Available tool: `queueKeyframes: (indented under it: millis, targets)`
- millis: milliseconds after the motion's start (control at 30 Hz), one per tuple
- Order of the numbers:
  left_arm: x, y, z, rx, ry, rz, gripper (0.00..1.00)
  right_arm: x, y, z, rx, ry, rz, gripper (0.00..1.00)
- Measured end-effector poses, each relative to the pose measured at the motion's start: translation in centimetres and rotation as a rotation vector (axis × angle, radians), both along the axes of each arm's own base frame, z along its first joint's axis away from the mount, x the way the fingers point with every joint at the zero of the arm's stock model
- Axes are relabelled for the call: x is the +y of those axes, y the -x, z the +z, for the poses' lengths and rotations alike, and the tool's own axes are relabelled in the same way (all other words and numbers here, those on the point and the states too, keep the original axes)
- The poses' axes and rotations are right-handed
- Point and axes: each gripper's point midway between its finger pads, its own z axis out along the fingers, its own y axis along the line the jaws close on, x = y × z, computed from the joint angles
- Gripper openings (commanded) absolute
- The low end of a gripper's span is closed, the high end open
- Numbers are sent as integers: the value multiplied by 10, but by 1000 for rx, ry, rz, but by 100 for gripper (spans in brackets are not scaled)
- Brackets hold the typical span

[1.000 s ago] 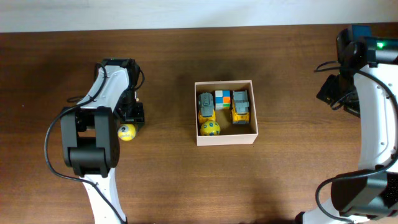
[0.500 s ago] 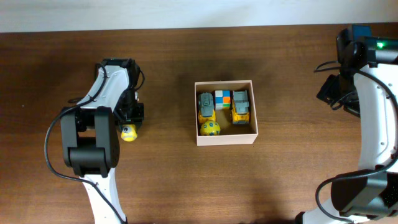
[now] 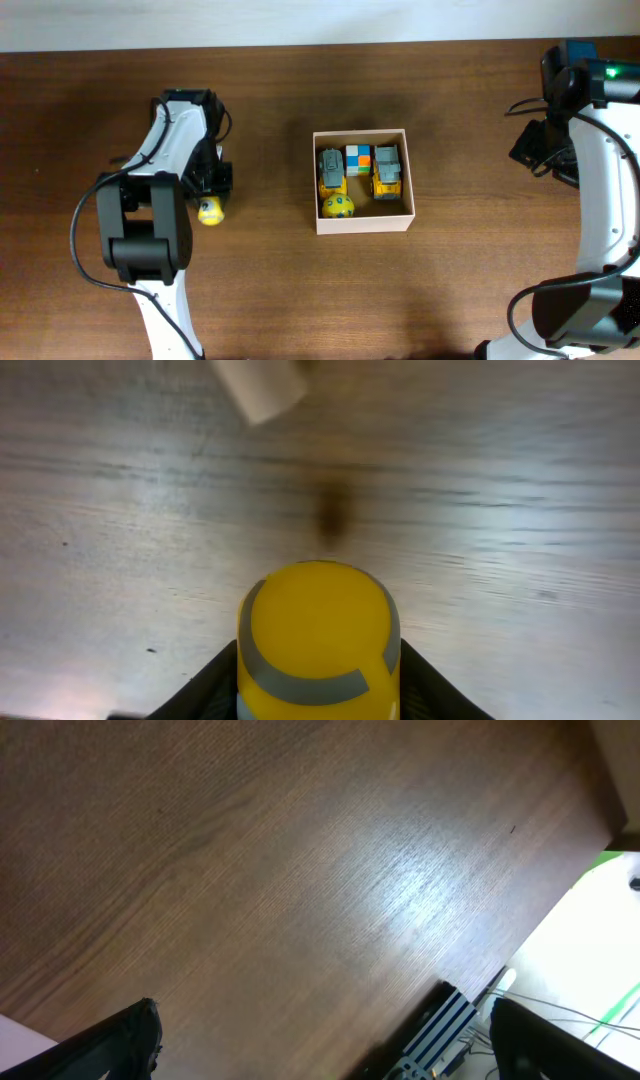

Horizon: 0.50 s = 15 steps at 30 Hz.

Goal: Pack container
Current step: 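Lower the left gripper and grasp the yellow-and-grey ball, then carry the ball right and lower it into the box front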

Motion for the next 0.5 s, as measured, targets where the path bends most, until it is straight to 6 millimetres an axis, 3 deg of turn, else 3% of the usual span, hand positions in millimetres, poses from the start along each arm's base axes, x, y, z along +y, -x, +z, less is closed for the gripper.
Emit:
queueKeyframes:
  millis: [233,367,500]
  targets:
    - [-40,-44,41,-162,199,-53,41,0,0,0,-1,0,0,99]
    - [-84,-68,77,-285,359,-156,41,0,0,0,0,0,0,99]
    - [-130,-76,111,-372,478,-276,42,0,0,0,0,0,0,99]
